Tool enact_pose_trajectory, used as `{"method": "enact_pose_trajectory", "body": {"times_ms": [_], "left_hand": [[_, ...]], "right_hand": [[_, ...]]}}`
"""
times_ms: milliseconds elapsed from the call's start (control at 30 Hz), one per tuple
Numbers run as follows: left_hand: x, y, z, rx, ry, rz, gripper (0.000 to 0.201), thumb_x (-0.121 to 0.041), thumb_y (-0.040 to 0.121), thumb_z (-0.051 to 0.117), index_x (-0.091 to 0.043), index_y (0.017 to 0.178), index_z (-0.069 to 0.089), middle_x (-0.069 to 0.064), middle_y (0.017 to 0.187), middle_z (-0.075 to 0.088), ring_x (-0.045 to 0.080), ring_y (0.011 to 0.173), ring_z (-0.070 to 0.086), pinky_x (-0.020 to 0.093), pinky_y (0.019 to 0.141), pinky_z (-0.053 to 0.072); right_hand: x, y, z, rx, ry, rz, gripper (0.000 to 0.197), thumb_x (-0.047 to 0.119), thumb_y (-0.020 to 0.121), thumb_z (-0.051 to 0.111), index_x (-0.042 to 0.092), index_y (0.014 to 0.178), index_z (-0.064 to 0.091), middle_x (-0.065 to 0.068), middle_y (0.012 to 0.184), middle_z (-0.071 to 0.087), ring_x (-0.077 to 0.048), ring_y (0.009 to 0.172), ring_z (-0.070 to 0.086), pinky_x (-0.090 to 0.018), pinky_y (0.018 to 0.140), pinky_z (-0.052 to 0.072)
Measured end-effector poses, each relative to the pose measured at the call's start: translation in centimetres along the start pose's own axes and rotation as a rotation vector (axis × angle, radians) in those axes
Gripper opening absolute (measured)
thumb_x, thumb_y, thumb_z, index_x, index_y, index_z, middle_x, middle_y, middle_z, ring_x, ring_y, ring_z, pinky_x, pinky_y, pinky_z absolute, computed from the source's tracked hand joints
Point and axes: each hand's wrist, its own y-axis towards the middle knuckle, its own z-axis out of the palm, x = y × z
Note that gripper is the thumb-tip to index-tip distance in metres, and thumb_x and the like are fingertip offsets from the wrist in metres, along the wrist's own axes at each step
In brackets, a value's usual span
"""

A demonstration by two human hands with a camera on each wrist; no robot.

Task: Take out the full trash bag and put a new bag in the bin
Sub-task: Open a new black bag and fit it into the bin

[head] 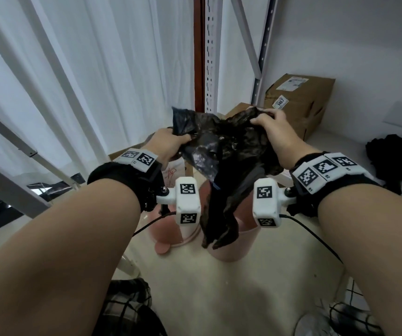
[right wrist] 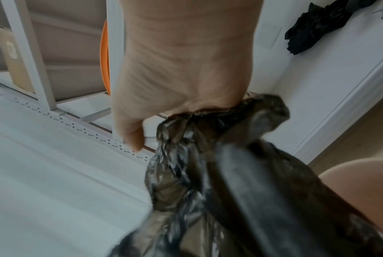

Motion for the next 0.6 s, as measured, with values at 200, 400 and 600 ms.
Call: {"method": "enact_pose_trajectory", "body": {"times_ms": [200, 400, 600], "left_hand": [[-1.2, -0.2, -0.2, -0.469, 0.135, 0.269, 0.033, -0.017, 0.100, 0.034, 0.000, 0.124, 0.049, 0.017, 0.125, 0.058, 0.030, 0.116, 0.054, 0.029, 0.094, 0.038], [-1.4, -1.5, 2.2, -0.015, 0.275, 0.444, 0.021, -0.021, 0.098, 0.047, -0.006, 0.101, 0.061, 0.013, 0.096, 0.064, 0.021, 0.090, 0.059, 0.034, 0.085, 0.046], [-2.3, -2.7, 3.7, 0.166, 0.315, 0.559, 0.018, -0.028, 0.089, 0.062, -0.014, 0.100, 0.059, -0.010, 0.083, 0.060, -0.007, 0.071, 0.054, 0.002, 0.069, 0.042]], "right_hand": [[-1.6, -0.9, -1.2, 0.070, -0.924, 0.031, 0.073, 0.074, 0.077, 0.049, 0.023, 0.130, 0.052, -0.007, 0.126, 0.057, -0.027, 0.117, 0.053, -0.034, 0.100, 0.042], [-0.4, -0.8, 1.3, 0.265, -0.394, -0.201, 0.098, 0.064, 0.072, 0.064, 0.020, 0.148, 0.020, -0.003, 0.149, 0.038, -0.017, 0.136, 0.037, -0.039, 0.116, 0.028], [-0.4, -1.1, 3.1, 0.370, -0.352, -0.240, 0.033, 0.020, 0.082, 0.071, 0.000, 0.108, 0.066, -0.011, 0.104, 0.069, -0.015, 0.090, 0.064, -0.025, 0.090, 0.051]]}}
